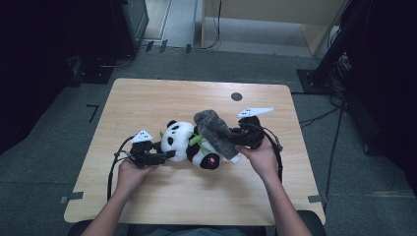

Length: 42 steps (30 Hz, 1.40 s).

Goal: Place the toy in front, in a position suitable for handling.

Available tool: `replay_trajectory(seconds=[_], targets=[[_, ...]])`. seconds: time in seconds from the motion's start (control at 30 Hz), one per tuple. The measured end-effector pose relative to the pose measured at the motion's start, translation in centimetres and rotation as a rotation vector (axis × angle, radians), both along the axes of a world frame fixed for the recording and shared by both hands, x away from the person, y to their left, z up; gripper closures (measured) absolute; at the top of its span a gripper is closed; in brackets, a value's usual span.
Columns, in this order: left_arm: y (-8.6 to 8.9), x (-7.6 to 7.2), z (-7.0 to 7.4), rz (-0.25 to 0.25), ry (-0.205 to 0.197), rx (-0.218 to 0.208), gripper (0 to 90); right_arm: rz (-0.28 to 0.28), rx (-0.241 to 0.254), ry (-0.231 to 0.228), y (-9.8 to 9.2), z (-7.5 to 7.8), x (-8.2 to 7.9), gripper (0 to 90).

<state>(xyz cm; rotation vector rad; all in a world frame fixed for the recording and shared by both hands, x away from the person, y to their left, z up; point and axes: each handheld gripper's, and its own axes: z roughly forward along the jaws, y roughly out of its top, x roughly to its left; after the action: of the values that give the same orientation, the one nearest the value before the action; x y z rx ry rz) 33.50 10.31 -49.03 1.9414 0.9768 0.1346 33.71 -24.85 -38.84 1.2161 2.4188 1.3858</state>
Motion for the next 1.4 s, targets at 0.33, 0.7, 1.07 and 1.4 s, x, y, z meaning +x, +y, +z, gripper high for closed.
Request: replay_trajectory(seconds=[0.33,0.7,1.07,1.4], targets=[[-0.1,-0.1,0.0,-0.002,-0.005,0.012,34.0,0.020,-0.088,0.027,3.1,-1.9,0.7,74.4],[-0.1,-0.1,0.0,-0.007,-0.009,0.015,34.3,0.008,-0.059,0.025,1.2,-3.6,0.3,74.9],[-0.1,0.1,0.0,-0.004,-0.002,0.001,34.6,-0.022,-0.119,0.025,-0.6,-5.3,-0.3,75.1],[-0.1,0.4,0.2,-0.014,0.019,0.005,34.8,-0.043,-0.097,0.077,-1.7,-6.8,-0.4,75.2]])
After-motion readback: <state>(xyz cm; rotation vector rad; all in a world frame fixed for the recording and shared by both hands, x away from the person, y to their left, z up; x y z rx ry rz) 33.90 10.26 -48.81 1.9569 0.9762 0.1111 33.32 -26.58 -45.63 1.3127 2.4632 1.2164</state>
